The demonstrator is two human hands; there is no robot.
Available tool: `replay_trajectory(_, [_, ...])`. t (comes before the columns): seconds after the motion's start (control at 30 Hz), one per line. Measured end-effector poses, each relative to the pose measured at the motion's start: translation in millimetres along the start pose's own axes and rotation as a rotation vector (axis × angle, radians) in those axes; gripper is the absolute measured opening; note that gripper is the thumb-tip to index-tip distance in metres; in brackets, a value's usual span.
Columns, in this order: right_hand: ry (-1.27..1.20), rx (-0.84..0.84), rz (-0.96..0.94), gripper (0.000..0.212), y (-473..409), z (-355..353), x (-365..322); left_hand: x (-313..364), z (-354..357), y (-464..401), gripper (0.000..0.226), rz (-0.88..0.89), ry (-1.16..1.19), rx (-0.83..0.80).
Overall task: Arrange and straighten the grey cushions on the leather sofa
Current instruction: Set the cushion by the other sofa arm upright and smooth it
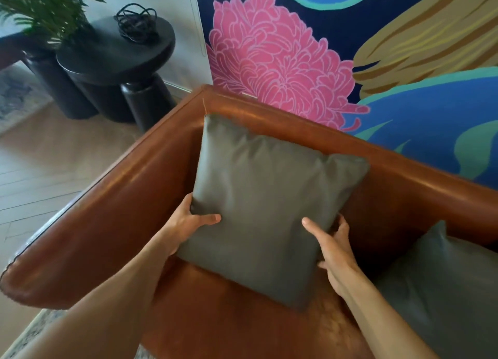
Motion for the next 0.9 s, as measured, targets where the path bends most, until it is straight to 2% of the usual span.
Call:
replay_trajectory(0.1, [-0.019,0.006,-0.060,0.095,-10,-1,-32,22,4,-15,0.084,0.033,0.033,0.012])
replay_trajectory(0.2, [0.002,0.027,-0.073,0.092,-24,-6,-51,34,10,-28,0.090,0.019,0.085,0.009])
replay_trajectory(0.3, [0.057,0.024,0.025,0.089,-34,-10,-51,42,21,-32,0.059,-0.002,0.176,0.036])
replay_trajectory(0.33, [0.078,0.030,0.052,0.090,-37,-11,-49,43,24,-34,0.056,0.006,0.203,0.052])
replay_trajectory(0.4, [0.076,0.089,0.039,0.092,-41,-16,-56,51,26,-36,0.071,0.080,0.204,0.094])
replay_trajectory(0.47, [0.065,0.191,-0.019,0.096,-45,-23,-71,75,23,-33,0.079,0.290,0.010,0.191])
replay_trajectory(0.57, [0.074,0.318,-0.110,0.106,-53,-29,-96,126,42,-24,0.071,0.712,-0.403,0.315])
replay_trajectory(0.63, [0.067,0.377,-0.127,0.106,-59,-28,-107,153,76,-15,0.062,0.944,-0.623,0.256])
replay_trajectory(0.67, [0.083,0.412,-0.118,0.102,-60,-27,-111,157,94,-16,0.060,0.996,-0.729,0.197])
replay_trajectory(0.77, [0.193,0.506,-0.051,0.087,-57,-21,-119,148,131,-25,0.062,0.959,-1.002,0.064])
replay_trajectory(0.9, [0.252,0.565,0.031,0.058,-56,-29,-118,123,133,-44,0.065,0.815,-1.149,0.069])
Point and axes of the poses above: each hand's wrist, its own y-axis away from the middle knuckle, its own z-axis out of the palm, x = y × z, the point moved 7 cm from there along -y, towards the middle knuckle, and after that the axes turned 14 degrees about y, right-handed, at the moved point
